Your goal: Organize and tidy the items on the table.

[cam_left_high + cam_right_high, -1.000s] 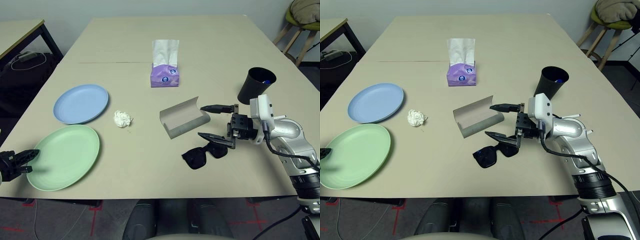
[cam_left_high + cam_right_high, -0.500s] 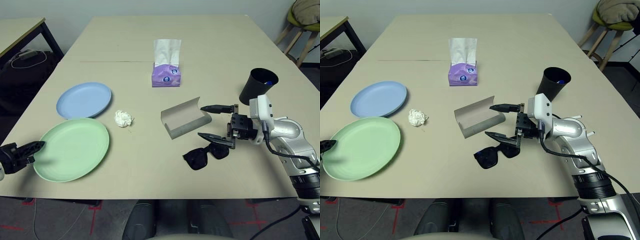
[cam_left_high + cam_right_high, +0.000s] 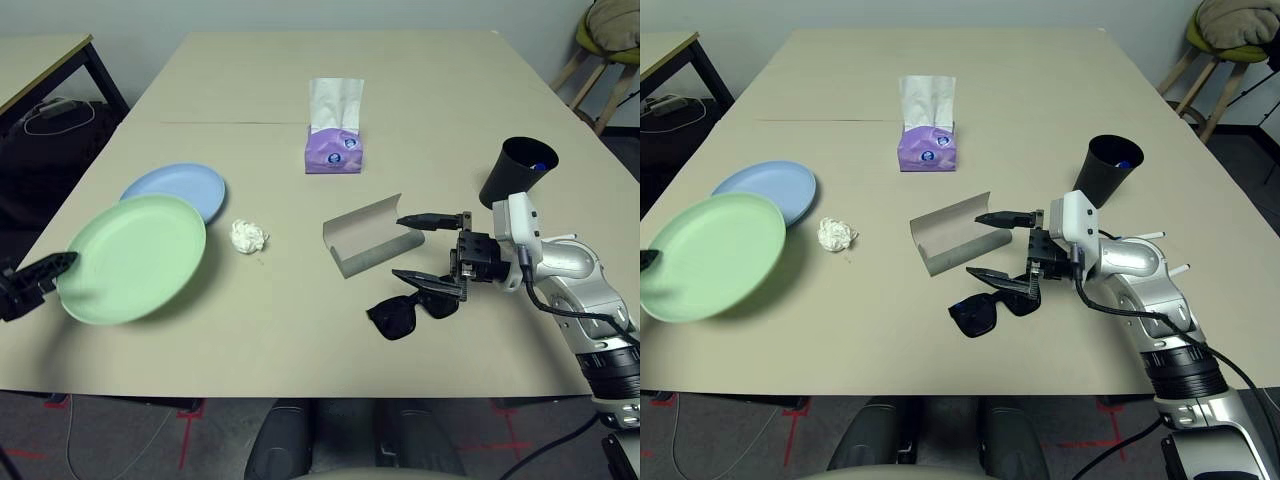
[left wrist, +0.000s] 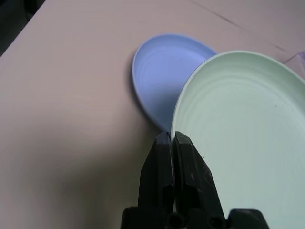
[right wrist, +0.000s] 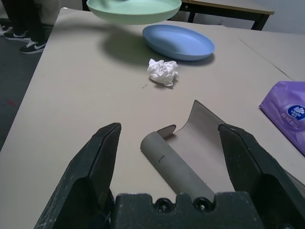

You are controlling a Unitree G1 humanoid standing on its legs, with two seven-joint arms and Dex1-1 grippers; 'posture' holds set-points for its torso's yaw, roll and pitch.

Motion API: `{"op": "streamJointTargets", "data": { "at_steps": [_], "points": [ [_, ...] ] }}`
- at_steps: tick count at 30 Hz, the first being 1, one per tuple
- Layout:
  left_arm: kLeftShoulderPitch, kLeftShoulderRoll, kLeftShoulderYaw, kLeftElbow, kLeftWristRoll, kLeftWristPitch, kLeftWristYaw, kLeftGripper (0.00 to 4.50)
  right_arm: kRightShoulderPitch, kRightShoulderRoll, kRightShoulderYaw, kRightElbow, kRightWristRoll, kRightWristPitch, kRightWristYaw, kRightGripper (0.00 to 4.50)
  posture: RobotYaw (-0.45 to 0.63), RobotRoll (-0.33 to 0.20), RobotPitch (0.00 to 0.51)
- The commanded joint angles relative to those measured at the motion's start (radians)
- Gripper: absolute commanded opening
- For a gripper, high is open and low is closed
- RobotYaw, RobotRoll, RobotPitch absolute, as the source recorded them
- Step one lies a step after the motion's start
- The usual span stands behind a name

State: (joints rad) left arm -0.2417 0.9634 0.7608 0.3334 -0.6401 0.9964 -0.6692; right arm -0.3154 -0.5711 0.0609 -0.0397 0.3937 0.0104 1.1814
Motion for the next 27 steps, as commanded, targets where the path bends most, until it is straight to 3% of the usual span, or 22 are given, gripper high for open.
{"op": "streamJointTargets", "data": {
  "at_steps": [1,12,27],
  "points": [
    [-0.046,-0.029,-0.037,0.026,0.02,-0.025,0.052,0.02,0.006,-0.002,0.003,-0.013,0.001,0.002,-0.001,4.5,0.08,0.0,0.108],
    [-0.261,-0.113,-0.167,0.291,0.17,-0.294,0.228,0.02,0.003,0.001,0.005,-0.022,0.001,0.009,-0.011,4.5,0.08,0.0,0.109],
    [-0.435,-0.128,-0.21,0.408,0.201,-0.404,0.28,0.02,0.01,0.0,0.006,-0.036,0.004,0.014,-0.019,4.5,0.07,0.0,0.11]
  ]
}}
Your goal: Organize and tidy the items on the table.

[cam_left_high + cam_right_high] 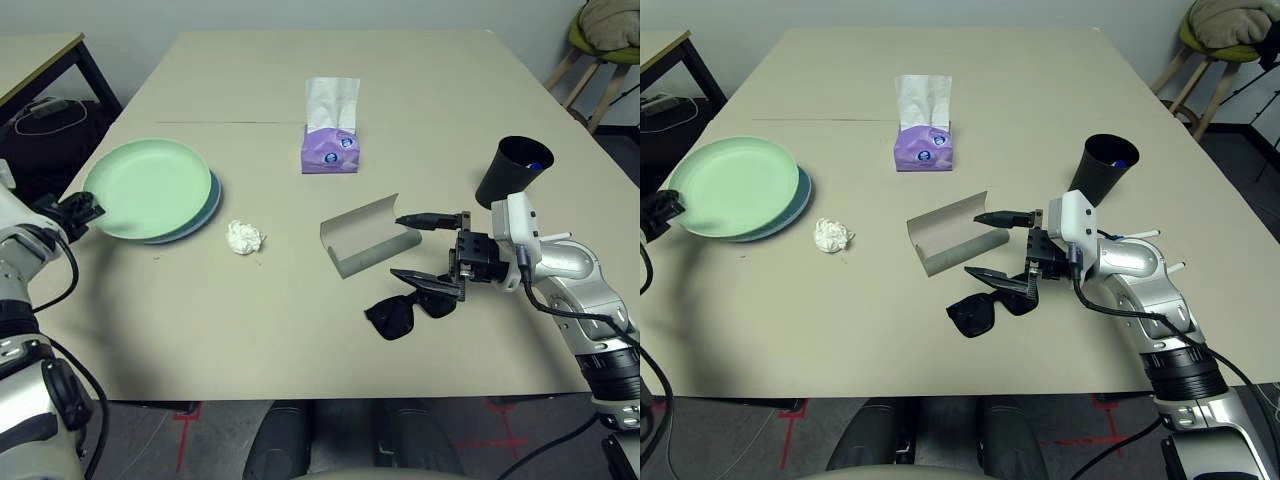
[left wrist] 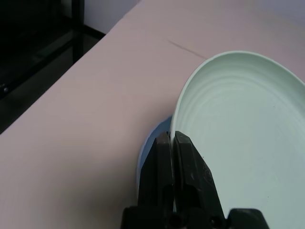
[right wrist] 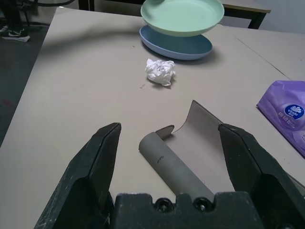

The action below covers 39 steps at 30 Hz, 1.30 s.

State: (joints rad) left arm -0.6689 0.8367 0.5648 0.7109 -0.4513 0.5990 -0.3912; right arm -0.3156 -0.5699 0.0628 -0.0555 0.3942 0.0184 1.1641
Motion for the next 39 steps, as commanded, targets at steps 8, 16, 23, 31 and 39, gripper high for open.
{"op": "streamJointTargets", "data": {
  "at_steps": [8,16,23,31,39],
  "points": [
    [0.005,-0.002,-0.047,0.087,0.076,-0.082,0.069,1.07,0.011,0.0,0.005,-0.023,0.001,0.003,-0.004,4.5,0.07,0.0,0.108],
    [0.079,-0.056,-0.029,-0.111,-0.024,-0.128,-0.128,4.16,0.018,0.0,0.003,-0.024,0.002,0.0,-0.005,4.5,0.08,0.0,0.1],
    [0.305,-0.069,-0.181,-0.503,-0.091,-0.07,-0.418,4.47,0.018,0.006,0.002,-0.022,0.001,-0.001,-0.012,4.5,0.08,0.0,0.095],
    [0.366,-0.083,-0.251,-0.523,-0.046,-0.114,-0.457,4.47,0.03,0.013,-0.042,-0.012,0.006,0.07,-0.125,4.5,0.07,0.0,0.1],
    [0.363,-0.082,-0.253,-0.509,-0.033,-0.125,-0.464,4.47,0.048,-0.016,-0.041,-0.052,0.031,0.225,-0.157,4.5,0.07,0.0,0.104]
  ]
}}
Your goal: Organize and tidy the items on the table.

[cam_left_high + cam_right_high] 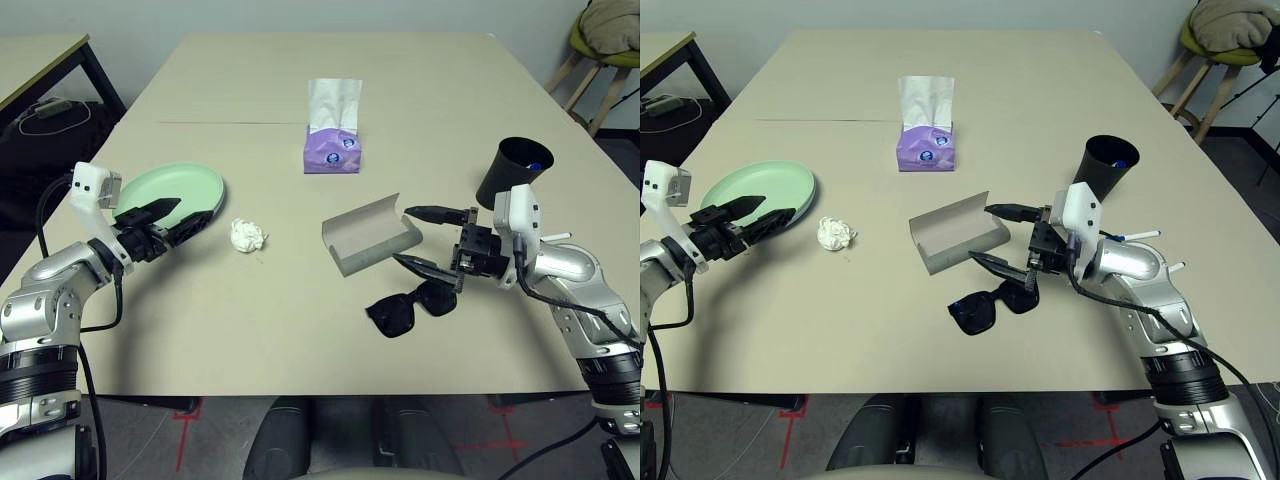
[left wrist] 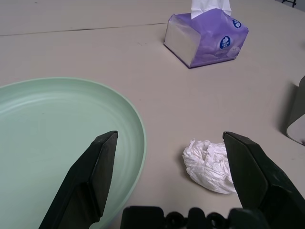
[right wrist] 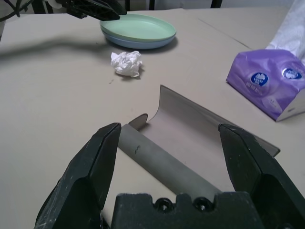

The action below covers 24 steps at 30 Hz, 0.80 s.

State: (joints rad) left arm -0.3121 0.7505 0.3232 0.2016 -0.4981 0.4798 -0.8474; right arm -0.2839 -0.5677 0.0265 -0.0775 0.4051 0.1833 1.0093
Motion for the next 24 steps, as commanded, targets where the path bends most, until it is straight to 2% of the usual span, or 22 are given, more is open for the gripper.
{"op": "streamJointTargets", "data": {
  "at_steps": [1,8,19,22,24],
  "points": [
    [0.007,0.005,-0.011,-0.001,0.014,-0.006,-0.008,4.47,0.018,-0.02,-0.005,-0.033,0.019,0.065,-0.003,4.5,0.07,0.0,0.104],
    [0.016,0.024,-0.053,-0.011,0.062,-0.074,-0.059,4.47,0.011,-0.009,-0.011,-0.001,-0.006,-0.043,0.025,4.5,0.07,0.0,0.104],
    [0.032,0.057,-0.133,-0.021,0.069,-0.075,-0.194,4.47,0.015,-0.001,-0.008,0.0,0.0,-0.057,0.02,4.5,0.07,0.0,0.106],
    [0.033,0.067,-0.174,-0.016,0.119,-0.143,-0.216,4.47,0.013,0.001,-0.006,-0.008,-0.001,-0.054,0.016,4.5,0.07,0.0,0.106],
    [0.022,0.045,-0.175,-0.012,0.118,-0.156,-0.204,4.47,0.01,0.001,-0.004,-0.011,-0.003,-0.054,0.015,4.5,0.07,0.0,0.106]
  ]
}}
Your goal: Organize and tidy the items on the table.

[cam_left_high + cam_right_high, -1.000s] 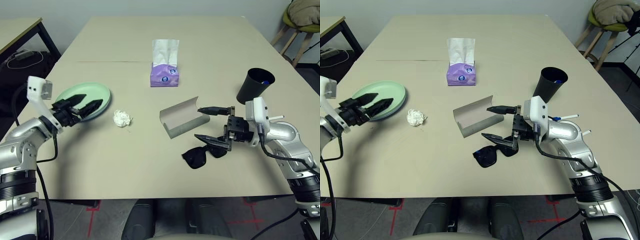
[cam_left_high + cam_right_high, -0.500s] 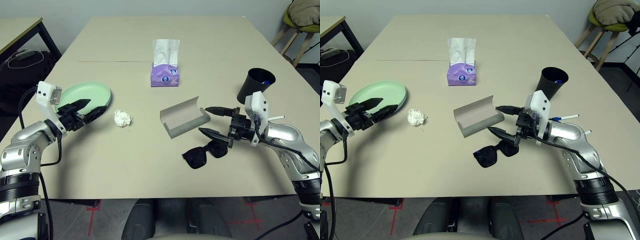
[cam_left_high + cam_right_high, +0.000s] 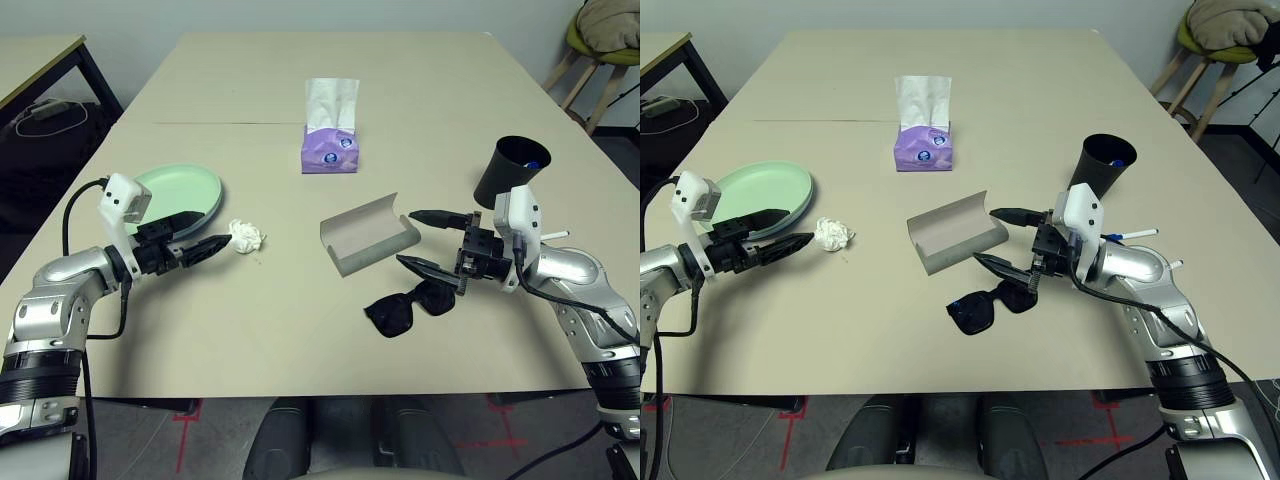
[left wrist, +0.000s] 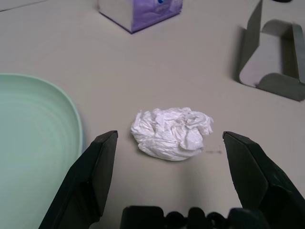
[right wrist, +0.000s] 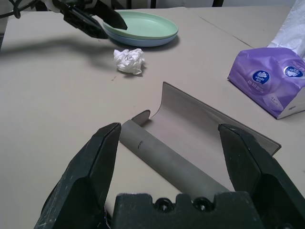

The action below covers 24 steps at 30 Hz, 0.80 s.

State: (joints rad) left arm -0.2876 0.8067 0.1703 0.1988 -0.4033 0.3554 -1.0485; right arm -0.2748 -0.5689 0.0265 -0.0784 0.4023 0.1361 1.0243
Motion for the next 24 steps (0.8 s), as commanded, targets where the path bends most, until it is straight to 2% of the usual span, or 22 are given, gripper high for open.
{"op": "streamJointTargets", "data": {
  "at_steps": [1,7,18,24],
  "points": [
    [-0.01,-0.024,-0.022,-0.006,0.022,-0.041,0.003,4.47,-0.001,0.003,-0.003,-0.011,-0.001,-0.006,-0.001,4.5,0.07,0.0,0.106],
    [-0.041,-0.074,-0.043,0.033,0.052,-0.103,0.018,4.47,-0.01,0.005,-0.004,-0.008,-0.001,-0.006,-0.002,4.5,0.07,0.0,0.106],
    [-0.085,-0.105,-0.116,0.155,0.148,-0.178,0.033,4.47,-0.012,0.008,-0.002,-0.023,0.002,0.002,-0.007,4.5,0.07,0.0,0.107],
    [-0.115,-0.129,-0.121,0.17,0.15,-0.161,0.043,4.47,-0.01,0.009,-0.001,-0.029,0.001,0.001,-0.012,4.5,0.06,0.0,0.104]
  ]
}}
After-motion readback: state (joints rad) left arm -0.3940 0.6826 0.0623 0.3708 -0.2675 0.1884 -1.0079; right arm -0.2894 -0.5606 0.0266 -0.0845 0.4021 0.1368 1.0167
